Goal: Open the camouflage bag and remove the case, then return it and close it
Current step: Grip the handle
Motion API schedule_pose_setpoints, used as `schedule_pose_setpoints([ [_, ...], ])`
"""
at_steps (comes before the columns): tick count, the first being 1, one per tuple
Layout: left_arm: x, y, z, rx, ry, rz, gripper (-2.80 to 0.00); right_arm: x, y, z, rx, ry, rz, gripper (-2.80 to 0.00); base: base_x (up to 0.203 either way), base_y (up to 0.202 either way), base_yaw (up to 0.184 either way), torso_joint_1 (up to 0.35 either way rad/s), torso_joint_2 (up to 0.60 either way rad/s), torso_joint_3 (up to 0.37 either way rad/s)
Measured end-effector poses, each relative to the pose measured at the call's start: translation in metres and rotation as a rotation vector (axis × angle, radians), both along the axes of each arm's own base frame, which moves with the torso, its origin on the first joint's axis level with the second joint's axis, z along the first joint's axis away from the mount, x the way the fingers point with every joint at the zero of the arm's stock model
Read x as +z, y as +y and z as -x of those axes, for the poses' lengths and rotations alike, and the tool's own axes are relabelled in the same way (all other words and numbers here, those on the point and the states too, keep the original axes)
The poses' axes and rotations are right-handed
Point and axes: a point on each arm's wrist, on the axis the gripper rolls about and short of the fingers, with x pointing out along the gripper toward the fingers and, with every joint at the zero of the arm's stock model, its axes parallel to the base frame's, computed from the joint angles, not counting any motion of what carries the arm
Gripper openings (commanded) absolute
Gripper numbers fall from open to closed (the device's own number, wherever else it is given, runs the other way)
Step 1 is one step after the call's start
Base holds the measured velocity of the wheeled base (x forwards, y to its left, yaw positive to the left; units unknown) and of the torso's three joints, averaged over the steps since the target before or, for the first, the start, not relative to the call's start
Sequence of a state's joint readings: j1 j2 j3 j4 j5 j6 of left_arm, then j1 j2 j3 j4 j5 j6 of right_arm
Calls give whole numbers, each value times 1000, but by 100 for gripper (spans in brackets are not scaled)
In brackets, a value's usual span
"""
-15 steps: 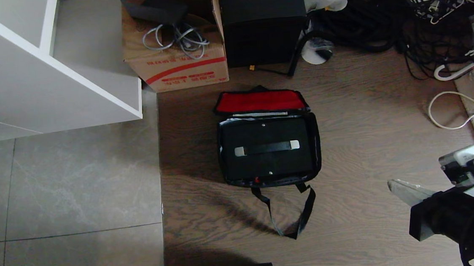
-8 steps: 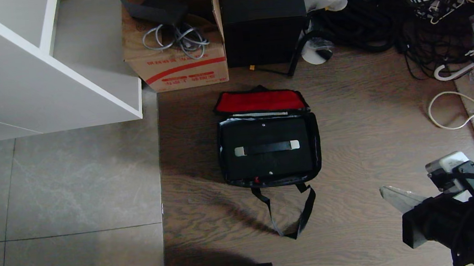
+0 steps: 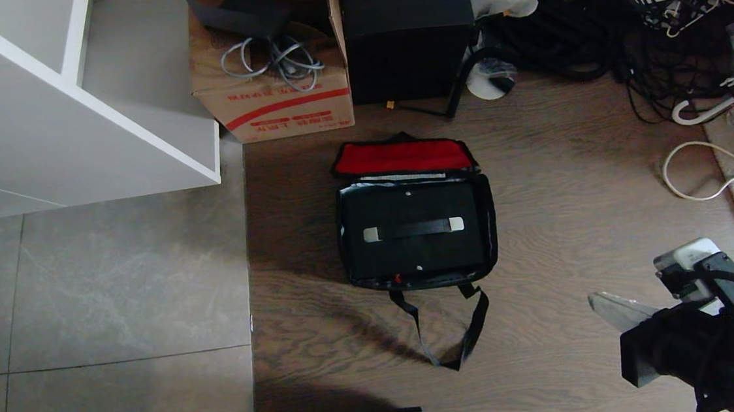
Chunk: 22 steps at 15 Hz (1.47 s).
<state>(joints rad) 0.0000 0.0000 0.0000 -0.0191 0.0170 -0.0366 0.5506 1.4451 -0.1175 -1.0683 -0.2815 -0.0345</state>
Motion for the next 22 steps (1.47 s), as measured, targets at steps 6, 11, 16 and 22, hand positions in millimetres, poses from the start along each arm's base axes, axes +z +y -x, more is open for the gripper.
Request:
schedule_pose_setpoints([
  [6,0,0,0,1,0,0,-280,-4,1,-1,-6,20,-4,-280,0,0,0,0,0,0],
  [11,0,0,0,0,0,0,-280,-6,5,-6,-6,35,-16,-280,0,0,0,0,0,0],
  [16,0,0,0,0,0,0,-280,-9,12,-14,-10,57,-37,-280,0,0,0,0,0,0],
  [22,0,0,0,0,0,0,-280,-12,13,-12,-24,69,-28,-280,0,0,0,0,0,0],
])
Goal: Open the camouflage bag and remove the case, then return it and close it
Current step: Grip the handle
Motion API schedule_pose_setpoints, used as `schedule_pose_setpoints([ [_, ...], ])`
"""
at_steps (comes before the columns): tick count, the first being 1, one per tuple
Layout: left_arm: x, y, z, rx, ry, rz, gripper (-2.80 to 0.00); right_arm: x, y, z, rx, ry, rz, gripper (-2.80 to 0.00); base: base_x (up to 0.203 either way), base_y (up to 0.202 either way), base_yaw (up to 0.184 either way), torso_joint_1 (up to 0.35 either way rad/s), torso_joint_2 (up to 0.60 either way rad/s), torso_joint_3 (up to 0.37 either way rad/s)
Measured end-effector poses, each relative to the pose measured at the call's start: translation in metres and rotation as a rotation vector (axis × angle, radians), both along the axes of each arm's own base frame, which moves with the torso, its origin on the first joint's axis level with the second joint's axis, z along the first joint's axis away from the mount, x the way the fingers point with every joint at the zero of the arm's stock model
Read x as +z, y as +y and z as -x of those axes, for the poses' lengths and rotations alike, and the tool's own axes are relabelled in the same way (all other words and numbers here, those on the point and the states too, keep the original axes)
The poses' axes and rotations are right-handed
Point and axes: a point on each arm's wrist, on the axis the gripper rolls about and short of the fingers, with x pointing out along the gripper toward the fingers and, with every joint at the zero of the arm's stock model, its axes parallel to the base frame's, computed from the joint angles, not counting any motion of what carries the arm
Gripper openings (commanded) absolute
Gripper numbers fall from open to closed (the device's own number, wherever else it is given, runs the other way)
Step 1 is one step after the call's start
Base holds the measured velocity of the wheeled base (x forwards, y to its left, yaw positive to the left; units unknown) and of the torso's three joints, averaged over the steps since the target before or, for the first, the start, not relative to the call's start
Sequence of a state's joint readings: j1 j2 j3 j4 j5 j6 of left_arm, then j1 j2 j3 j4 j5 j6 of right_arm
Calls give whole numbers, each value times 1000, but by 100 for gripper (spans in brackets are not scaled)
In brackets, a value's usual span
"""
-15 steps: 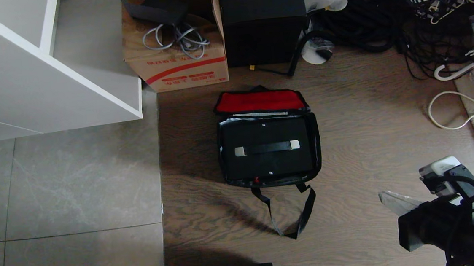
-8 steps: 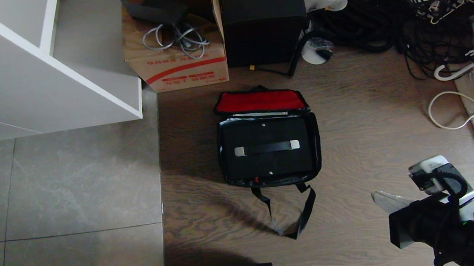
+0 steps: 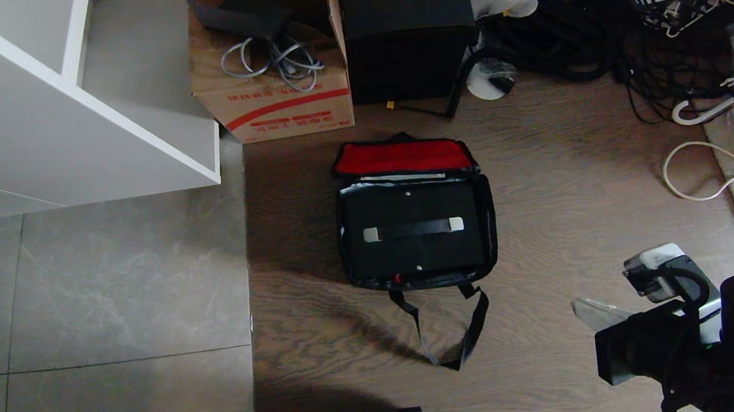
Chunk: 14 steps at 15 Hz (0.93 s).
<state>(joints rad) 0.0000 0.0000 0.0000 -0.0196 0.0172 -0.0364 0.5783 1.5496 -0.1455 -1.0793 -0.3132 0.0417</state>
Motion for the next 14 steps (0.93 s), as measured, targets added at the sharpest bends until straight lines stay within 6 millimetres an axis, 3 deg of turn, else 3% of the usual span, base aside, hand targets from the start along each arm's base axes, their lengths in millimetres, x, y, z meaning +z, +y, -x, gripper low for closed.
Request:
schedule_pose_setpoints([
  [14,0,0,0,0,0,0,-280,-3,16,-4,-38,-37,-8,-280,0,0,0,0,0,0],
])
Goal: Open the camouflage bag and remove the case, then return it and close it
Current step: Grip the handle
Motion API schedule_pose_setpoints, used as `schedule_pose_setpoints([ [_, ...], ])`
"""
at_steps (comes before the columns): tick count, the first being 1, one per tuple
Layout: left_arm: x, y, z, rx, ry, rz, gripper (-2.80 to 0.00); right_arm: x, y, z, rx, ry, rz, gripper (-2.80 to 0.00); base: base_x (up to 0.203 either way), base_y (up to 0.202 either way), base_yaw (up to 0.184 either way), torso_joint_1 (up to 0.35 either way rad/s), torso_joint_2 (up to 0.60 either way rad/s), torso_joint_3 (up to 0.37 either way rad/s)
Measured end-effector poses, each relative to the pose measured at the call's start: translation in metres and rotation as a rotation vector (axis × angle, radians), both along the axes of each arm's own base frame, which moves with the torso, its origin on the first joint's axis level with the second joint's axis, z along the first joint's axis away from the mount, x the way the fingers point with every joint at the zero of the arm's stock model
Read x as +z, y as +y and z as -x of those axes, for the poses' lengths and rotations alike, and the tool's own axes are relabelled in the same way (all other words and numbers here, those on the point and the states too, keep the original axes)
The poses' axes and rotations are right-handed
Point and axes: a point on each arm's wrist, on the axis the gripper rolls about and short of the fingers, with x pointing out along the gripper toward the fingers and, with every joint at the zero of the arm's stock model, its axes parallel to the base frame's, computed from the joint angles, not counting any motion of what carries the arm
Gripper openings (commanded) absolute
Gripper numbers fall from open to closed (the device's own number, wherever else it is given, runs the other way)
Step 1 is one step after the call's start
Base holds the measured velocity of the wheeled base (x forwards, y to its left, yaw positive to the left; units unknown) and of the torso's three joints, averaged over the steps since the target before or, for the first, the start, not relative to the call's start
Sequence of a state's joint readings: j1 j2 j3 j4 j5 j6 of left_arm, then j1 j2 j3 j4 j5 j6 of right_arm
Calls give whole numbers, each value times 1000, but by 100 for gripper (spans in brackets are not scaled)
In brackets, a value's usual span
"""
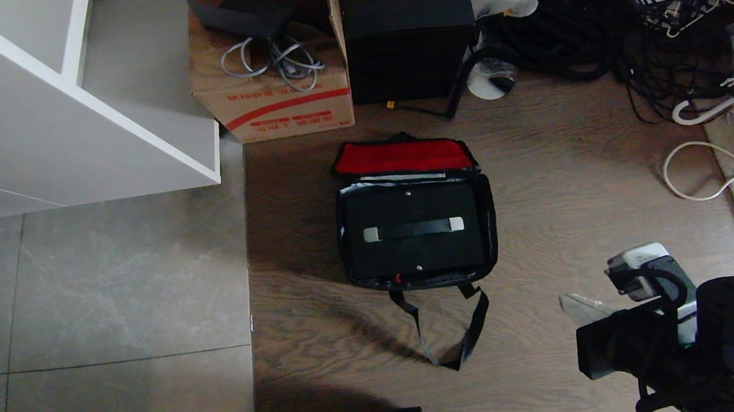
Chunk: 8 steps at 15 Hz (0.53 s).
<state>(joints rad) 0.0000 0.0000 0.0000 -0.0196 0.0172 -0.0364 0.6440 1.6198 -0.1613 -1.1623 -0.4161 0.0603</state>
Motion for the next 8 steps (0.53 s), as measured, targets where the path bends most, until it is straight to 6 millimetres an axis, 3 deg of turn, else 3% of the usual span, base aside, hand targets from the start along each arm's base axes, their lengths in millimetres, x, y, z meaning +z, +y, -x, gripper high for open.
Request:
schedule_pose_setpoints([
  [8,0,0,0,0,0,0,-280,-1,-1,3,-6,14,-44,-280,0,0,0,0,0,0],
])
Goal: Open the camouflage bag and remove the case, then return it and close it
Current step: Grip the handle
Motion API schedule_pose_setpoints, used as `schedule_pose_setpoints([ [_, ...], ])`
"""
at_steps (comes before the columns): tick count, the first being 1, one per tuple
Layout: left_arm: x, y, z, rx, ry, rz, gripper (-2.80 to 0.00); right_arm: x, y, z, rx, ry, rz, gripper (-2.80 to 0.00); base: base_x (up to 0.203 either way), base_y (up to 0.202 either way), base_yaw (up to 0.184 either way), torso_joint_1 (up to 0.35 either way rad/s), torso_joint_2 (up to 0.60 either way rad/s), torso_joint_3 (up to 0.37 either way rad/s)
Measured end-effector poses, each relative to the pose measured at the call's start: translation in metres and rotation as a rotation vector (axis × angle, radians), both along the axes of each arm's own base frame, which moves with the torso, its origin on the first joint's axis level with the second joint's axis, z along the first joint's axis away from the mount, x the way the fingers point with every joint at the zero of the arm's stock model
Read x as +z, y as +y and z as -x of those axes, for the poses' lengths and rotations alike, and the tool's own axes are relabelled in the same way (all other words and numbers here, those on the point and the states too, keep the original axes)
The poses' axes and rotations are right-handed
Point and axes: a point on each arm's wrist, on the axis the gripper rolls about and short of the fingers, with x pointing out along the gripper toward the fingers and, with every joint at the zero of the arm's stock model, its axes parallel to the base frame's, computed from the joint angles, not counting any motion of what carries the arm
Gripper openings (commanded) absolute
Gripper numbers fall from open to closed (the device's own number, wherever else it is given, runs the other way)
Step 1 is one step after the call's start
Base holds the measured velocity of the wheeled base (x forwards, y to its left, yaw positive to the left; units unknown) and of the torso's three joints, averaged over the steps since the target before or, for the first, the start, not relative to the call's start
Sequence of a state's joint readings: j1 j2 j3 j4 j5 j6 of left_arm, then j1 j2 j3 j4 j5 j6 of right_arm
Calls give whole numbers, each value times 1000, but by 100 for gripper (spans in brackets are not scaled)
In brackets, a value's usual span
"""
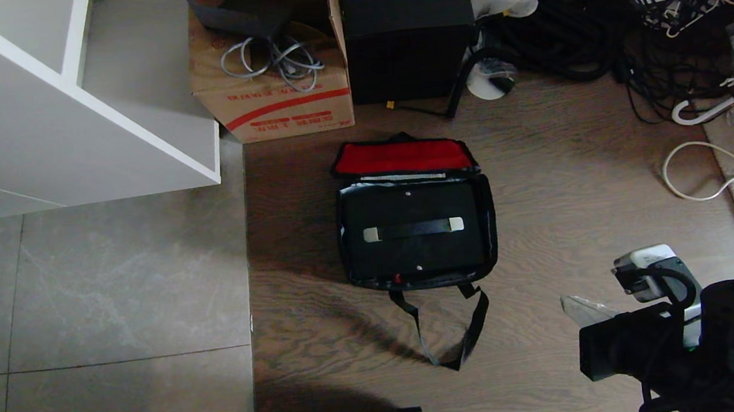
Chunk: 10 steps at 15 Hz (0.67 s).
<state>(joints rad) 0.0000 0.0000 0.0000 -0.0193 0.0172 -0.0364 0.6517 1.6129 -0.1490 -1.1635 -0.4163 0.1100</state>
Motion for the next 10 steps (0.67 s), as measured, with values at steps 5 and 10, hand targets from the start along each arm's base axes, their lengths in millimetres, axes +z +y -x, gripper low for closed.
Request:
schedule_pose_setpoints([
  [5,0,0,0,0,0,0,-280,-3,7,-7,9,2,-1,-280,0,0,0,0,0,0],
  [10,0,0,0,0,0,0,-280,-15,13,-13,20,41,6,-280,0,0,0,0,0,0],
])
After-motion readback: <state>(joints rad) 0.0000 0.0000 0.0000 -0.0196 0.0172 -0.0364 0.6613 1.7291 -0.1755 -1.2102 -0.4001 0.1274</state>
